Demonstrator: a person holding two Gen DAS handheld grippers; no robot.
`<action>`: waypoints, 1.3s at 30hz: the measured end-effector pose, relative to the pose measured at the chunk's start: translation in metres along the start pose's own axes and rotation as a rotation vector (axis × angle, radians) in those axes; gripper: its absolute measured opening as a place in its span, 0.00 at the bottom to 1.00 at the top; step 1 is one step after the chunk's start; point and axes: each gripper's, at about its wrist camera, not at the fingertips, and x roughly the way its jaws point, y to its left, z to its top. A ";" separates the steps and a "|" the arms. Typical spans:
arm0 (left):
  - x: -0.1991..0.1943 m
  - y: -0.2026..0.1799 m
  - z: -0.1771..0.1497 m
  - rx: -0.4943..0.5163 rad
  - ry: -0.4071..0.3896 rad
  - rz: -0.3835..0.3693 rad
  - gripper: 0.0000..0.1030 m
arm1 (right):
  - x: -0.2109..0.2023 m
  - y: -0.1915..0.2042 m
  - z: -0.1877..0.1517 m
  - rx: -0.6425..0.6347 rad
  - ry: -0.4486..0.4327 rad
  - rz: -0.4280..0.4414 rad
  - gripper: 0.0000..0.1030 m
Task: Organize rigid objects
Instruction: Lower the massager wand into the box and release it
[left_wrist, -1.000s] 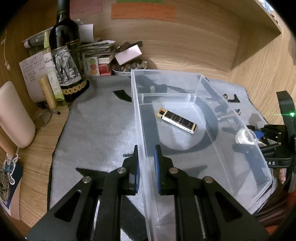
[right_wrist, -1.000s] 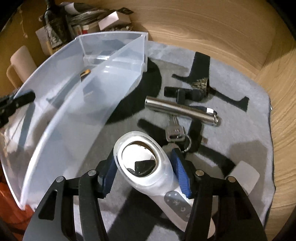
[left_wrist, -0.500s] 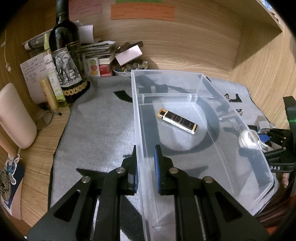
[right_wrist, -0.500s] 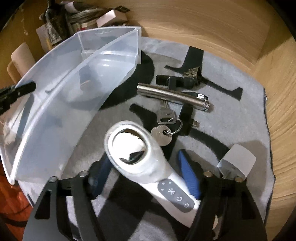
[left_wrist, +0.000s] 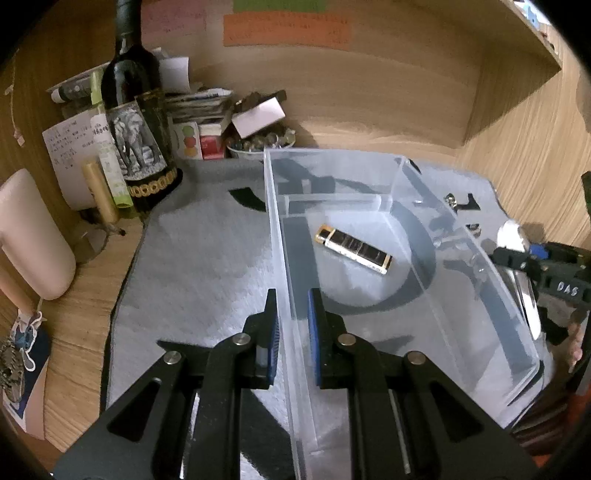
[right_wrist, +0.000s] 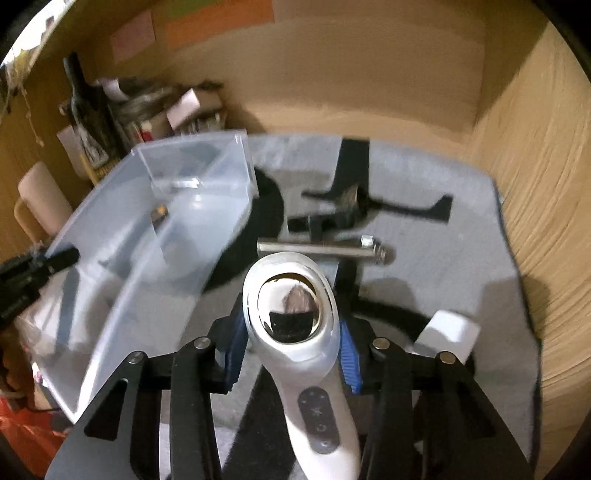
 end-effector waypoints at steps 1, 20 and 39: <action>-0.002 0.000 0.001 -0.001 -0.009 0.000 0.13 | -0.004 0.001 0.002 -0.001 -0.016 -0.002 0.38; -0.003 0.009 0.001 -0.016 -0.023 -0.043 0.12 | -0.063 0.042 0.063 -0.087 -0.249 0.014 0.37; 0.005 0.013 0.004 0.008 0.005 -0.086 0.11 | -0.009 0.115 0.077 -0.233 -0.133 0.109 0.37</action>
